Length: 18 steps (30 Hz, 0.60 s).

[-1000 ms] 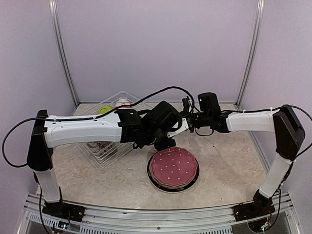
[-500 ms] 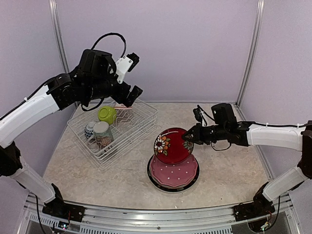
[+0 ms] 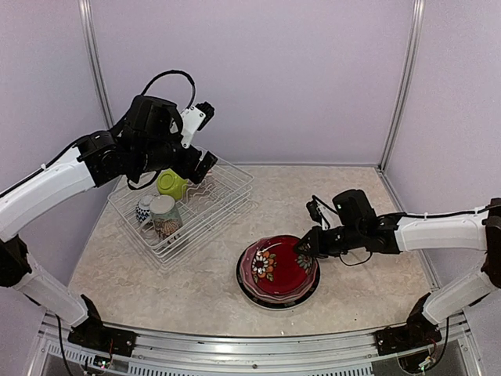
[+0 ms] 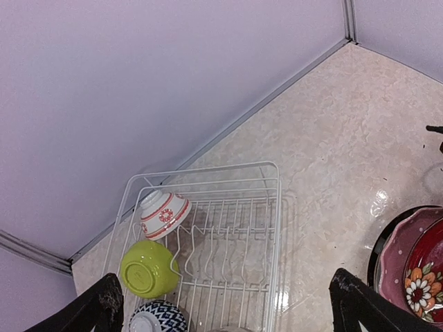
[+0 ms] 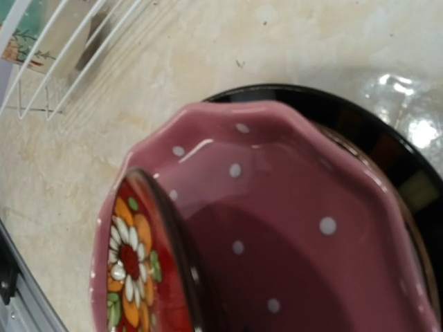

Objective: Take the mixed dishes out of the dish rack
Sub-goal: Place the plate with another plate.

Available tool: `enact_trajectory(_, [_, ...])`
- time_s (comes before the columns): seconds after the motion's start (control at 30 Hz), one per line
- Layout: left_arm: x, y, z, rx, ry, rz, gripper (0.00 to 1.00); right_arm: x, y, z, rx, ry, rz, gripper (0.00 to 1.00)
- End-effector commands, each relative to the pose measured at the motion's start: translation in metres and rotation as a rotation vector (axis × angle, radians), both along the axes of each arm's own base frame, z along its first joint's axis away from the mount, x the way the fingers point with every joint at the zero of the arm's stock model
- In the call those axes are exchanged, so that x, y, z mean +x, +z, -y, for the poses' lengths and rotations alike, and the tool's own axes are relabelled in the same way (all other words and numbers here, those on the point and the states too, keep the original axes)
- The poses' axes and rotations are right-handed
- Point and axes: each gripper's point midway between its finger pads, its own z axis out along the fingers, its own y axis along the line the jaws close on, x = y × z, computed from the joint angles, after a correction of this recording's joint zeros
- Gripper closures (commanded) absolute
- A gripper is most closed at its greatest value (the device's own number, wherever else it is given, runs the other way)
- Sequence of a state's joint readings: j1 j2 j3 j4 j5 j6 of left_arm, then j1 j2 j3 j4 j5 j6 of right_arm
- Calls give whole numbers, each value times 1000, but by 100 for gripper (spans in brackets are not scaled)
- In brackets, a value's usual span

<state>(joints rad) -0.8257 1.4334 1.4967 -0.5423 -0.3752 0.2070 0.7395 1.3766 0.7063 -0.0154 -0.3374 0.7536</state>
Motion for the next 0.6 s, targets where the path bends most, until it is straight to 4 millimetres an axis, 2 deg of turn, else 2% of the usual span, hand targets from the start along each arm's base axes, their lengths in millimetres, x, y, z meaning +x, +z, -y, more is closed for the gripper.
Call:
enact_trajectory(0.0, [1,8,-8,-2,22,32,1,4,3,-8,32,-5,21,100])
enact_trajectory(0.1, [8,1,-15,19,62,30,1,4,1,-13,27,10,1,97])
enact_trajectory(0.2, [15,-2,-20,3,84,2,1,6,-7,-10,-19,0,-7,91])
enact_trajectory(0.33, [14,0,-21,-44,83,-20,1,4,-14,-6,-66,-10,-22,76])
enact_trajectory(0.43, [15,2,-22,-48,85,-19,1,7,-10,0,-90,-34,-9,60])
enact_trajectory(0.57, [17,0,-23,-44,91,-26,1,9,0,2,-103,-43,5,48])
